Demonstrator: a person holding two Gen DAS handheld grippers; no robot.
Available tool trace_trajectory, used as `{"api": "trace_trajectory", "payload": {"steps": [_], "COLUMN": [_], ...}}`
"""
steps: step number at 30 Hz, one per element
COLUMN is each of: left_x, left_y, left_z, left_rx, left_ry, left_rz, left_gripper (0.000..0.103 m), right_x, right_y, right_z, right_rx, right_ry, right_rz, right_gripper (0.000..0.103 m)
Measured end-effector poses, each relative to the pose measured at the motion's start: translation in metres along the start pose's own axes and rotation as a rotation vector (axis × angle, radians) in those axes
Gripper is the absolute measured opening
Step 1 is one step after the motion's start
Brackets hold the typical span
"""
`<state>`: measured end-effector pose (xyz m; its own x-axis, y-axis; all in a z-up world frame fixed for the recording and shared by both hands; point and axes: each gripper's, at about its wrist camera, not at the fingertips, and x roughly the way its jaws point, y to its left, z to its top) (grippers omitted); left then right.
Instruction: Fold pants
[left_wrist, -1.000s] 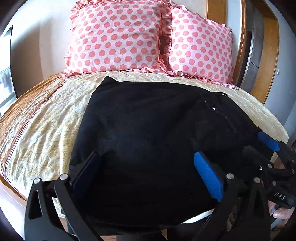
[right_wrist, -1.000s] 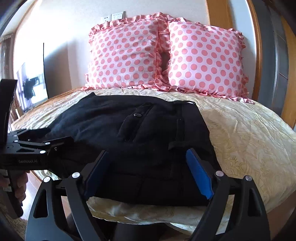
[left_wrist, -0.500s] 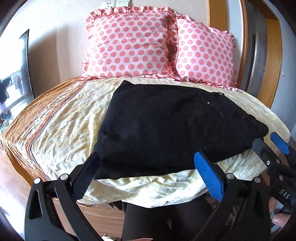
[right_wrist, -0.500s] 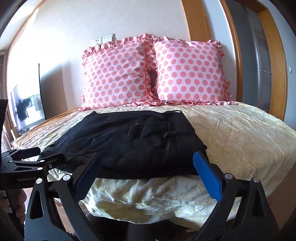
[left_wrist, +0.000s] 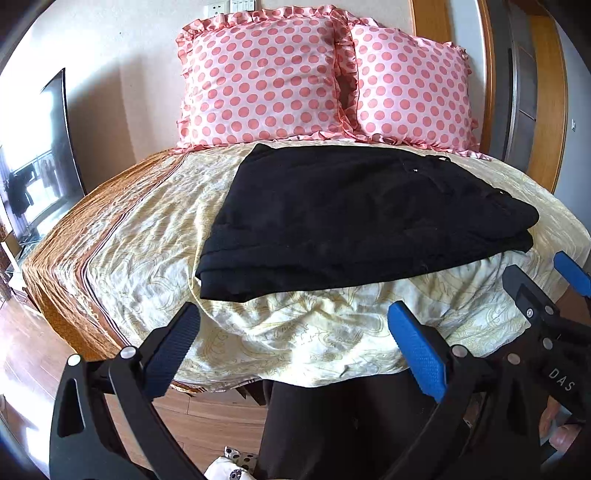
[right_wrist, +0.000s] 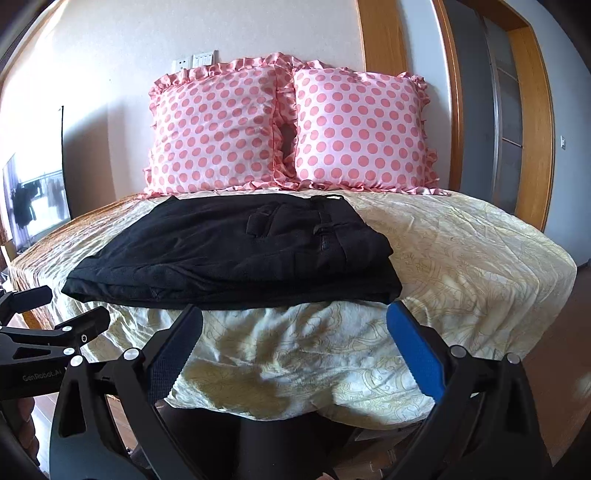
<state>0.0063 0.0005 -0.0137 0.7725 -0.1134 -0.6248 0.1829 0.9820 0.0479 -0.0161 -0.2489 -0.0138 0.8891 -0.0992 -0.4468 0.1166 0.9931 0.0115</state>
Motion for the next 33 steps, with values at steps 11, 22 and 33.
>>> {"api": "trace_trajectory", "payload": {"steps": [11,22,33], "left_x": [0.007,0.009,0.013], "left_y": [0.000,-0.003,-0.004], "left_z": [-0.007,-0.009,-0.009], "left_rx": [0.010,0.036,0.035], "left_ry": [0.044,0.062,0.077], "left_rz": [0.029,0.024,-0.005], "left_gripper": [0.101,0.101,0.101], "right_x": [0.004,0.006,0.010], "right_y": [0.008,0.009,0.006], "right_z": [-0.007,-0.008,-0.010], "right_rx": [-0.030,-0.033,-0.034], "right_ry": [0.035,0.044,0.053], "right_rz": [-0.023,-0.027,-0.030], "right_gripper": [0.102,0.102,0.102]}}
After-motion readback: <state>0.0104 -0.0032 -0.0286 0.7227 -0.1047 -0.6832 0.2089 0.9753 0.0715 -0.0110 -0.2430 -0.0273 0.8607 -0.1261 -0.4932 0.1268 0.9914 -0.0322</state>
